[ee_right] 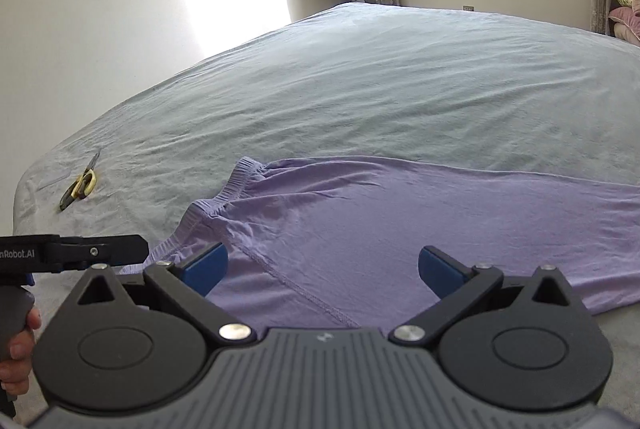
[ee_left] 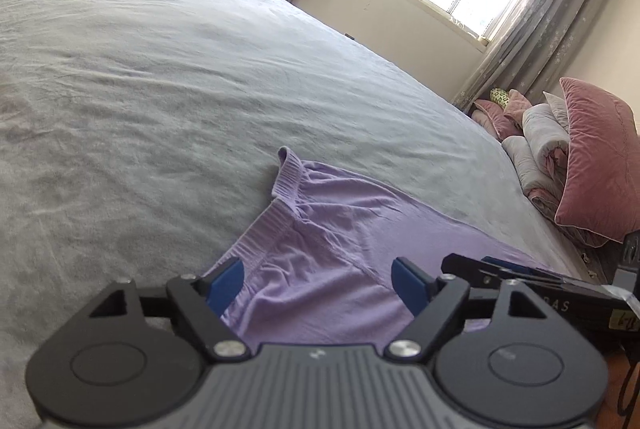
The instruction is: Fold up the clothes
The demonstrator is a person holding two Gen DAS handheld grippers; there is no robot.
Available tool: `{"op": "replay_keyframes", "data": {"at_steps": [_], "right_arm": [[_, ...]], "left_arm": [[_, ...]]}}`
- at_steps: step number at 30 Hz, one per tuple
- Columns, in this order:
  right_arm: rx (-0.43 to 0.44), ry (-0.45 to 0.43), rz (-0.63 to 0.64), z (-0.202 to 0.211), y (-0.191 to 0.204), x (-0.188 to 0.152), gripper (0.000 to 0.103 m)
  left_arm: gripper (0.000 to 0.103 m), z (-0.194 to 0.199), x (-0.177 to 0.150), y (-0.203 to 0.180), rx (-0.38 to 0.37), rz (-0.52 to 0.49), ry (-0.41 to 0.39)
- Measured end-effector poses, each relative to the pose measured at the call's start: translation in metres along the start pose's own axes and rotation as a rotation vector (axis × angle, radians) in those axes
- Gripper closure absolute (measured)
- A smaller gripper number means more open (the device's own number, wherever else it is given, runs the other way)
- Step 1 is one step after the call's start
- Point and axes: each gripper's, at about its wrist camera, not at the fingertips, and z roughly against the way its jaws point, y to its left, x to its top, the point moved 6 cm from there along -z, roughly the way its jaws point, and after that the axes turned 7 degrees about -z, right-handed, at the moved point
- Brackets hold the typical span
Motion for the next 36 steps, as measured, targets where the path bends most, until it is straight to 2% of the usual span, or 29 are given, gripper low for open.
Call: {"op": "replay_keyframes", "data": {"at_steps": [1,4,7,12,13,16,21,24,26,28,30,33,36], "right_arm": [[0.010,0.011,0.013,-0.012,0.001,0.004,0.007],[0.022,0.041,0.053,-0.045,0.004,0.018,0.016],[0.010,0.044,0.101,-0.073,0.004,0.034,0.017],[-0.007,0.059,0.216,-0.107,0.003,0.054,0.019],[-0.009,0.065,0.249,-0.112,0.004,0.056,0.022],[-0.013,0.087,0.309,-0.125,0.002,0.060,0.029],[-0.014,0.122,0.322,-0.146,-0.006,0.065,0.033],[0.011,0.156,0.292,-0.157,-0.012,0.065,0.037],[0.044,0.166,0.263,-0.158,-0.013,0.064,0.051],[0.085,0.186,0.223,-0.154,-0.010,0.064,0.099],[0.091,0.183,0.218,-0.147,-0.006,0.065,0.099],[0.101,0.156,0.215,-0.131,0.000,0.068,0.099],[0.123,0.106,0.207,-0.104,0.007,0.075,0.099]], "left_arm": [[0.034,0.000,0.002,0.002,-0.014,0.013,-0.010],[0.044,-0.003,0.008,0.002,-0.061,0.035,-0.036],[0.051,-0.010,0.012,-0.002,-0.104,0.038,-0.055],[0.058,-0.036,0.015,-0.009,-0.118,0.037,-0.042],[0.059,-0.041,0.015,-0.010,-0.119,0.039,-0.040],[0.060,-0.056,0.015,-0.010,-0.112,0.046,-0.032],[0.061,-0.077,0.003,0.000,-0.044,0.052,0.031],[0.076,-0.083,-0.003,0.007,-0.008,0.094,0.063],[0.077,-0.083,-0.003,0.014,-0.016,0.141,0.069],[0.088,-0.083,-0.004,0.019,-0.007,0.174,0.073],[0.100,-0.084,-0.007,0.025,0.008,0.212,0.078],[0.100,-0.084,-0.011,0.030,0.003,0.270,0.079],[0.100,-0.084,-0.012,0.025,0.026,0.237,0.073]]}}
